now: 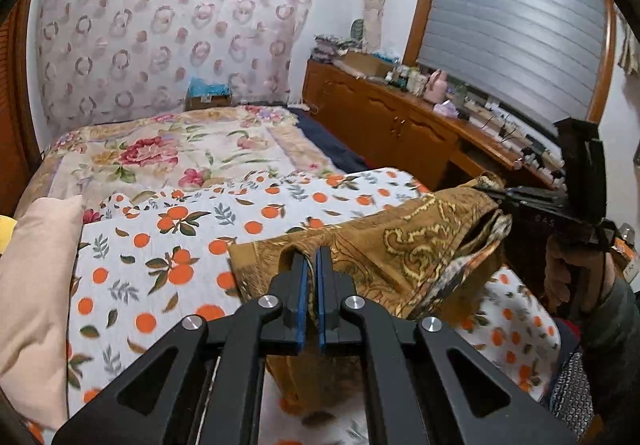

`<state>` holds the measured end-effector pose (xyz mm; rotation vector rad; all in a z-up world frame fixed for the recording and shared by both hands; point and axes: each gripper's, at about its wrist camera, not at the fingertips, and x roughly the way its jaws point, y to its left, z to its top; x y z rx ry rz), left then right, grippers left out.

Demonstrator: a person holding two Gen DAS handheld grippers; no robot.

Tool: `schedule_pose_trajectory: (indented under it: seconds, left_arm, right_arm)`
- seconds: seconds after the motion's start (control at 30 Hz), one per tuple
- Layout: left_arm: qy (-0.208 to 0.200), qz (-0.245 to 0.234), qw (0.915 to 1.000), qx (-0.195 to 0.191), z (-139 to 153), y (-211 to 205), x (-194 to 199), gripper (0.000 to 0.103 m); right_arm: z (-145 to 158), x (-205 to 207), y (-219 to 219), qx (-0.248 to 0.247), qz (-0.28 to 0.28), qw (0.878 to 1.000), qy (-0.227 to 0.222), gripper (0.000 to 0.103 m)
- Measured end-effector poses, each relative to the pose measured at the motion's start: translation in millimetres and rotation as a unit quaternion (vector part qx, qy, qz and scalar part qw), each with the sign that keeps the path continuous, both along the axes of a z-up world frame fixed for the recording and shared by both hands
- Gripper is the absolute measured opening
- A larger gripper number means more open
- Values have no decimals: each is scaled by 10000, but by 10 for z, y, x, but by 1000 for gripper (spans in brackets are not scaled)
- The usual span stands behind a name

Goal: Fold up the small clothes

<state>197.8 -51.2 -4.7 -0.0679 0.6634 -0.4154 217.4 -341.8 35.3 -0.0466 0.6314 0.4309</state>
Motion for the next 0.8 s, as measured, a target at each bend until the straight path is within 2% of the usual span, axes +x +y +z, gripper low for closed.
schedule_pose_trajectory:
  seconds: [0.17, 0.27, 0.3, 0.37, 0.43, 0.47, 0.57, 0.63, 0.8]
  left_arm:
    - [72, -32, 10000, 31, -59, 31, 131, 9]
    - [89, -47, 9999, 106, -75, 48, 129, 24]
    - [55, -16, 9999, 135, -74, 55, 123, 38]
    - [-25, 22, 9998, 182, -67, 81, 105, 44]
    - [-11, 22, 9999, 169, -61, 112, 94, 55]
    - [-23, 24, 9999, 157, -58, 114, 80, 57]
    - [-36, -61, 9998, 186, -50, 140, 18, 69]
    - [-7, -128, 9998, 163, -63, 167, -4, 80]
    - [102, -236, 9994, 239, -157, 156, -50, 80]
  right_arm:
    - [106, 121, 69, -247, -1, 9997, 27, 9]
    - [177, 112, 72, -348, 107, 9993, -3, 14]
    - [197, 121, 45, -387, 112, 9992, 28, 16]
    - [241, 159, 35, -378, 128, 9991, 104, 26]
    - [280, 222, -20, -265, 82, 9995, 130, 52]
    - [311, 236, -41, -238, 28, 9997, 91, 56]
    - [355, 258, -81, -321, -77, 9994, -61, 57]
    - [370, 217, -100, -434, -83, 9989, -136, 57]
    - [286, 47, -175, -464, 104, 9987, -186, 57]
